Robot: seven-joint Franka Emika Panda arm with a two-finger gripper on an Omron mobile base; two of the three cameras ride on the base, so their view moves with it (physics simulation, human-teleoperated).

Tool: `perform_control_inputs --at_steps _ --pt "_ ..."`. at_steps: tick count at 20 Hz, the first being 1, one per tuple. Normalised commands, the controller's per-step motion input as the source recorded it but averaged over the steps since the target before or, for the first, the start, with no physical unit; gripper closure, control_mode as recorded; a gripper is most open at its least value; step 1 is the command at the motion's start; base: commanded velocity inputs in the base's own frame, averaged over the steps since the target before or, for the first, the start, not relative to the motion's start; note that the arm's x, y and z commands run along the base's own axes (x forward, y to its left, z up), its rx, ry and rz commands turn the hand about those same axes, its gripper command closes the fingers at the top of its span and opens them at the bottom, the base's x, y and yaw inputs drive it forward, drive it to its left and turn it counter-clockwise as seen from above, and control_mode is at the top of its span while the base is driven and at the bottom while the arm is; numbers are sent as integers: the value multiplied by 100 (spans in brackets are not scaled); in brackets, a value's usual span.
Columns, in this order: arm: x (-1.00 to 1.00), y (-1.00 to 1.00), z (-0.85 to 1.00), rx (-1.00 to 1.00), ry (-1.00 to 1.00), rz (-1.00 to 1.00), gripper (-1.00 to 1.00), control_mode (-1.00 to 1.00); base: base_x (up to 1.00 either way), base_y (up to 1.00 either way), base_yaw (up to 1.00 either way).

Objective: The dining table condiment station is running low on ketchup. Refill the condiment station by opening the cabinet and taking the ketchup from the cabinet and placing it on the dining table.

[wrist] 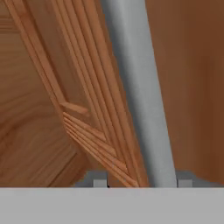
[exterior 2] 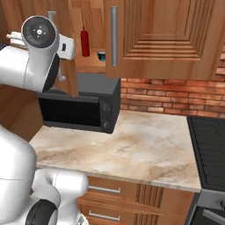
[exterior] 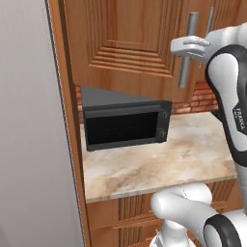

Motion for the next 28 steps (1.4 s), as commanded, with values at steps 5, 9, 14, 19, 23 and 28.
perform_control_inputs --at_steps 5,9,14,19,23,28 --pt "-31 9 -29 6 3 5 -100 -100 0 0 0" --pt "-100 -87 -7 37 -18 0 -100 -100 0 0 0" --pt "-92 -100 -11 49 -16 0 -100 -100 0 0 0" --pt "6 -70 -30 43 0 5 -100 -100 0 0 0" --pt "84 -15 -68 29 2 13 -100 -100 0 0 0" --pt "85 3 -44 9 15 3 -100 -100 0 0 0"
